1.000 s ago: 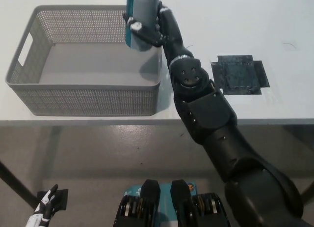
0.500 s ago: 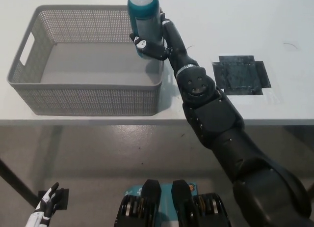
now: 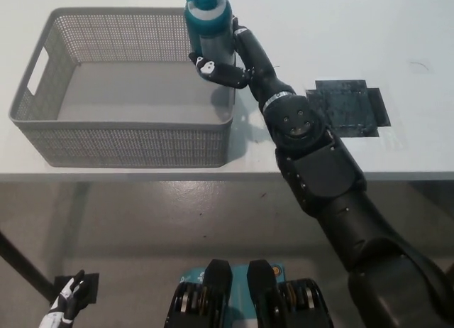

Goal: Use the right hand to pick up an air purifying spray and put it inside a container

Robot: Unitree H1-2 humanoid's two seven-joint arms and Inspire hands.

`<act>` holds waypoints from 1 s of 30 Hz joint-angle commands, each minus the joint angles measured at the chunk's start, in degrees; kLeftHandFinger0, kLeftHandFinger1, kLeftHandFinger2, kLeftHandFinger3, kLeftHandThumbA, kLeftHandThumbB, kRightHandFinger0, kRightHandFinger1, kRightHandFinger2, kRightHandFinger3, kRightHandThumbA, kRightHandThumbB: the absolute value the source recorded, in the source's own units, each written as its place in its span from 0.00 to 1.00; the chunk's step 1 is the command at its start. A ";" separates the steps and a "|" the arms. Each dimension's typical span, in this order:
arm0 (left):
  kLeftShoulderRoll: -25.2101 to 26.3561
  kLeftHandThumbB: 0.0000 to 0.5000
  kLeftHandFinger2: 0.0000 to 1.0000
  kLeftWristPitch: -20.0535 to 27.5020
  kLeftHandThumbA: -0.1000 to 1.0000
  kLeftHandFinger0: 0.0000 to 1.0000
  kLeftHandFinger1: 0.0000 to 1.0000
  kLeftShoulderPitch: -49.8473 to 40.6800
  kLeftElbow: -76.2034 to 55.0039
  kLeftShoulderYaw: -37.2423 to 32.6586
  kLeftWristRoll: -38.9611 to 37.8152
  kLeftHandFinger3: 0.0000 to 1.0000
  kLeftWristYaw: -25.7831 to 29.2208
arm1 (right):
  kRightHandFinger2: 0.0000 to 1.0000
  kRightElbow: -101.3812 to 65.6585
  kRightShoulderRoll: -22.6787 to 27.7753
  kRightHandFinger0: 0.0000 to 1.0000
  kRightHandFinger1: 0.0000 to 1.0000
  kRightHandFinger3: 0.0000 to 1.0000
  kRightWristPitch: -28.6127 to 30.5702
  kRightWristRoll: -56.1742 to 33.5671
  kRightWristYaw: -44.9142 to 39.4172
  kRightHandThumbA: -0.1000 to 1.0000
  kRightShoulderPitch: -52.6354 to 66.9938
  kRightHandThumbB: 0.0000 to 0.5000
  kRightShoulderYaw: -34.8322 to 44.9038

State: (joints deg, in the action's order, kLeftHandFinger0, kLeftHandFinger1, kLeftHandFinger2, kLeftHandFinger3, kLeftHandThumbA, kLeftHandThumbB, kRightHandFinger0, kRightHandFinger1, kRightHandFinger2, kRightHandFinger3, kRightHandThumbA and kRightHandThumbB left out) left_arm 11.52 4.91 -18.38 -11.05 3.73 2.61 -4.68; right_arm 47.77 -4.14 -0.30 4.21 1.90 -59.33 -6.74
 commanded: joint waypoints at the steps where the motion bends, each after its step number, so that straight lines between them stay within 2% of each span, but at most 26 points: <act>1: 1.24 0.80 1.00 0.47 1.00 1.00 1.00 -0.78 -1.91 0.54 -0.46 1.00 -0.53 | 1.00 -4.79 1.50 1.00 1.00 1.00 -2.91 -2.61 -4.74 0.58 -2.95 1.00 1.44; 2: 1.26 0.79 1.00 0.40 1.00 1.00 1.00 -0.78 -1.94 0.53 -0.43 1.00 -0.54 | 1.00 -5.17 1.82 1.00 1.00 1.00 -3.37 -2.50 -5.48 0.63 -3.07 1.00 1.15; 4: 1.24 0.75 1.00 0.07 1.00 1.00 1.00 -0.82 -1.97 0.44 -0.69 1.00 -0.66 | 1.00 -6.98 2.96 1.00 1.00 1.00 -5.30 -0.41 -7.34 0.78 -3.21 1.00 -1.05; 5: 1.26 0.75 1.00 -0.11 1.00 1.00 1.00 -0.89 -2.01 0.34 -0.74 1.00 -0.77 | 1.00 -7.88 3.15 1.00 1.00 1.00 -5.58 0.05 -7.50 0.81 -2.89 1.00 -1.48; 6: 1.22 0.68 1.00 -0.24 1.00 1.00 1.00 -0.98 -2.15 0.24 -0.48 1.00 -0.72 | 1.00 -8.29 3.23 1.00 1.00 1.00 -5.23 -0.11 -8.21 0.87 -2.98 1.00 -1.69; 10: 1.15 0.64 1.00 -0.04 1.00 1.00 1.00 -0.74 -2.05 0.01 0.03 1.00 -0.61 | 1.00 -8.93 3.94 1.00 1.00 1.00 -7.40 0.16 -11.11 0.87 -4.23 1.00 -3.44; 11: 1.18 0.61 1.00 0.05 1.00 1.00 1.00 -0.40 -1.90 -0.12 -0.03 1.00 -0.74 | 1.00 -9.05 4.60 1.00 1.00 1.00 -7.98 1.70 -12.10 0.92 -4.84 1.00 -5.12; 13: 1.13 0.63 1.00 -0.06 1.00 1.00 1.00 -0.17 -1.97 -0.28 0.03 1.00 -0.77 | 1.00 -9.44 5.09 1.00 1.00 1.00 -7.90 4.14 -11.63 0.97 -4.97 1.00 -7.40; 21: 0.80 0.63 1.00 -0.13 1.00 1.00 1.00 0.53 -2.05 -1.10 0.10 1.00 -1.02 | 1.00 -9.31 4.61 1.00 1.00 1.00 -10.44 7.53 -11.20 1.00 -5.29 1.00 -11.83; 27: 0.77 0.64 1.00 0.28 1.00 1.00 1.00 0.76 -1.81 -1.15 0.73 1.00 -0.83 | 1.00 -8.23 3.50 1.00 1.00 1.00 -9.75 6.87 -10.45 1.00 -5.19 1.00 -10.72; 30: 0.98 0.62 1.00 0.49 1.00 1.00 1.00 0.84 -1.80 -0.87 0.89 1.00 -0.69 | 1.00 -10.89 3.29 1.00 1.00 1.00 -9.61 5.01 -8.61 1.00 -4.56 1.00 -7.63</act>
State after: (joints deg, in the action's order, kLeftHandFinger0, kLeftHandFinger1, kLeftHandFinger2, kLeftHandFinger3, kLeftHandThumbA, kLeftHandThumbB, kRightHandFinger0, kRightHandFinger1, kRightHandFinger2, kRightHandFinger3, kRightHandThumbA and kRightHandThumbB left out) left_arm 11.71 4.57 -17.62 -11.10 2.86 2.92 -5.16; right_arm 40.43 -0.26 -10.07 9.94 -8.18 -60.60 -17.15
